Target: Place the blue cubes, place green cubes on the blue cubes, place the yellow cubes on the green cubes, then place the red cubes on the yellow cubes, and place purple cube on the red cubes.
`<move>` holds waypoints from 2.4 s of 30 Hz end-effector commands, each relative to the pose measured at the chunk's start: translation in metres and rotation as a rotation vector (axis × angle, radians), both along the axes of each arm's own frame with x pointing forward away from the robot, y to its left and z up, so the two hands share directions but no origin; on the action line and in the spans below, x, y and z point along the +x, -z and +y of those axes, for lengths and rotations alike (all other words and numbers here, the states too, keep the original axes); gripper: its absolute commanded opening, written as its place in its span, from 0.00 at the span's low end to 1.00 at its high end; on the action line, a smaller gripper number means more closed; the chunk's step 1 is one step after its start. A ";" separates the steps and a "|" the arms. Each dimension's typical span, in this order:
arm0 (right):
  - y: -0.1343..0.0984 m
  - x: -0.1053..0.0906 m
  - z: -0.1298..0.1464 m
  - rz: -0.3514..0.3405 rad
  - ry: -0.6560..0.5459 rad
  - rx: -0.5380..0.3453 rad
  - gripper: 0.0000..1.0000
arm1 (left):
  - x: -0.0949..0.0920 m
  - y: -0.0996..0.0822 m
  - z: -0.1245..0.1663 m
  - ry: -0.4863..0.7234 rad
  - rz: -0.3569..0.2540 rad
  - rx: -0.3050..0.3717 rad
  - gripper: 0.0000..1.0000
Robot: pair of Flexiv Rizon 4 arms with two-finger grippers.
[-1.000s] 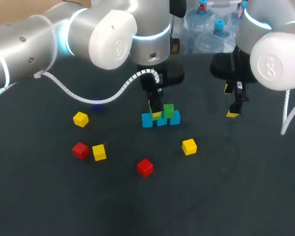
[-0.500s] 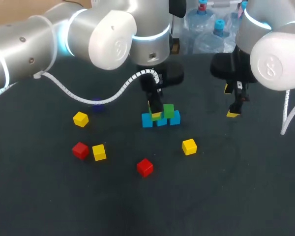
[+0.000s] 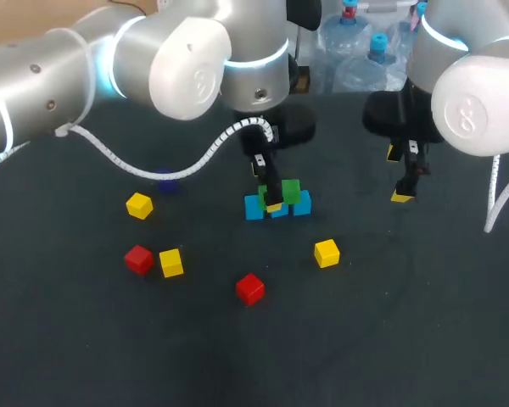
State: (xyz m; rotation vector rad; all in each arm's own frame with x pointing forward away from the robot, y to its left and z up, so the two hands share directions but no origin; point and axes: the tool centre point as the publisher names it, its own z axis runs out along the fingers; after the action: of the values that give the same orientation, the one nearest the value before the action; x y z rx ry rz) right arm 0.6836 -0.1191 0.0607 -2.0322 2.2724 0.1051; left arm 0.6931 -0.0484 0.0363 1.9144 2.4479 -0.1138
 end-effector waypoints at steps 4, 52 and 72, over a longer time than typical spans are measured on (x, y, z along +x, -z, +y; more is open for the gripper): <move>0.000 0.000 -0.001 -0.001 0.000 0.002 1.00 | -0.011 -0.012 0.017 -0.051 -0.043 0.004 1.00; 0.000 0.000 -0.001 -0.001 0.000 0.002 1.00 | -0.083 -0.075 0.125 -0.348 -0.232 -0.022 1.00; 0.000 0.000 -0.001 -0.001 0.000 0.002 1.00 | -0.120 -0.081 0.173 -0.572 -0.253 0.001 1.00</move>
State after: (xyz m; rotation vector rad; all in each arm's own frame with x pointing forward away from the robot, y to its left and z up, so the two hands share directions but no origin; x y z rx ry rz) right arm 0.6836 -0.1190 0.0607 -2.0324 2.2723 0.1051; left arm 0.5657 0.1306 0.1181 1.0682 2.6658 0.1222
